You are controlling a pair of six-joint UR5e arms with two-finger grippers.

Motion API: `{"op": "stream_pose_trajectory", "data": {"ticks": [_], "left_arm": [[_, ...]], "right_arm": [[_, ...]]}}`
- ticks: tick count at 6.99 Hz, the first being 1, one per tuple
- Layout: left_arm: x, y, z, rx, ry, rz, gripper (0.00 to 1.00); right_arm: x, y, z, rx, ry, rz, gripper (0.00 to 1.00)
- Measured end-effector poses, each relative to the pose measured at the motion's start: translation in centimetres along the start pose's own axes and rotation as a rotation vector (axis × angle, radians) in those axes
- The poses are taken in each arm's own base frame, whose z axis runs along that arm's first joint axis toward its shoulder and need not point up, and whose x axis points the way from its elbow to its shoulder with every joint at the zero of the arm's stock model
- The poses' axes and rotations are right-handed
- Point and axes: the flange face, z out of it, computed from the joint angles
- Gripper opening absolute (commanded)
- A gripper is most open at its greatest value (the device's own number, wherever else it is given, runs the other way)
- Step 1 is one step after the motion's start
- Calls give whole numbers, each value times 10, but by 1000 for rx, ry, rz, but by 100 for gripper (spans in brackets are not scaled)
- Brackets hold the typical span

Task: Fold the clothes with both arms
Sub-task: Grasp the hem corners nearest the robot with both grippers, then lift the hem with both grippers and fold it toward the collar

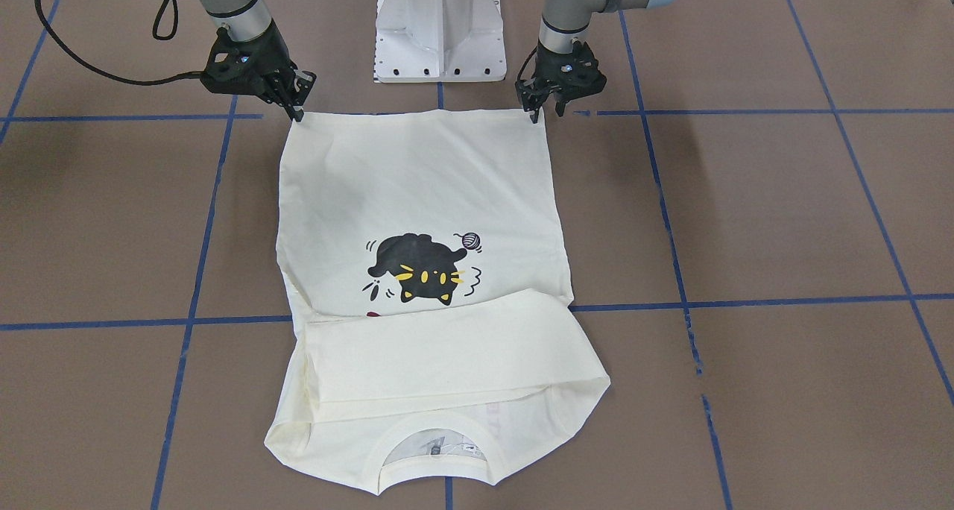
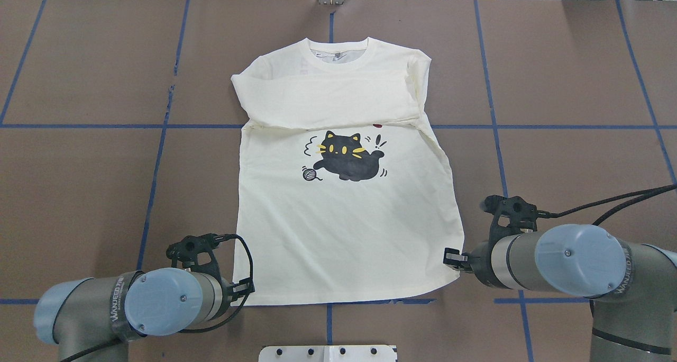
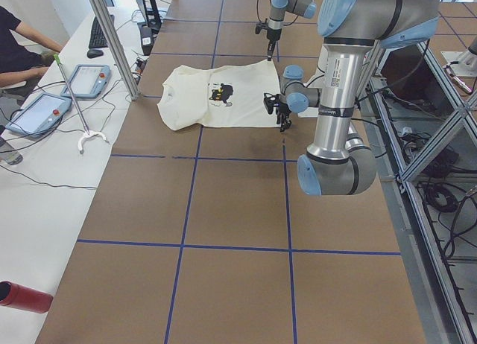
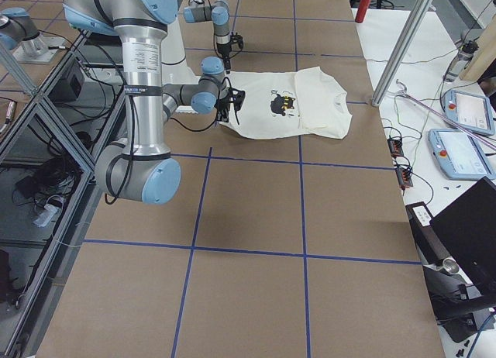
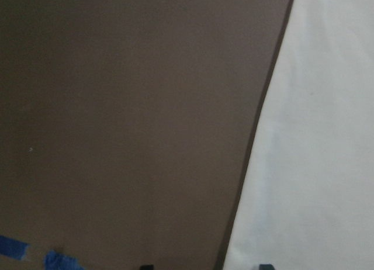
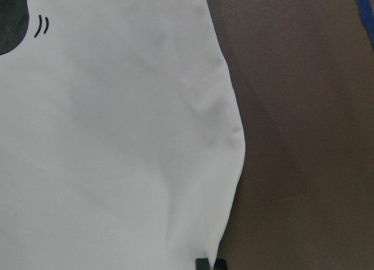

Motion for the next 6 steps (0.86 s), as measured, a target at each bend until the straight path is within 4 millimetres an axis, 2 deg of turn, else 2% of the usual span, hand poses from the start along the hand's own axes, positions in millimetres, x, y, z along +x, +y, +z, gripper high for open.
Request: {"op": "stream_pose_trajectory", "data": {"ticks": [1,2,4,5,6], "left_arm": [[3,2,-1,-3,3,3,54],[5,6,0,-8,4,8,43],[6,12,1,-16,3,15,10],[7,12,1,-17,3,15,0],[7,12,0,-18,4,15,0]], "right_arm": [[0,-1,0,0,1,1,0],[1,-1,0,0,2,1,0],[1,-2,0,2,1,3,0],[1,-2,-1,3,0,3,0],[1,-3,-1,4,0,4,0]]}}
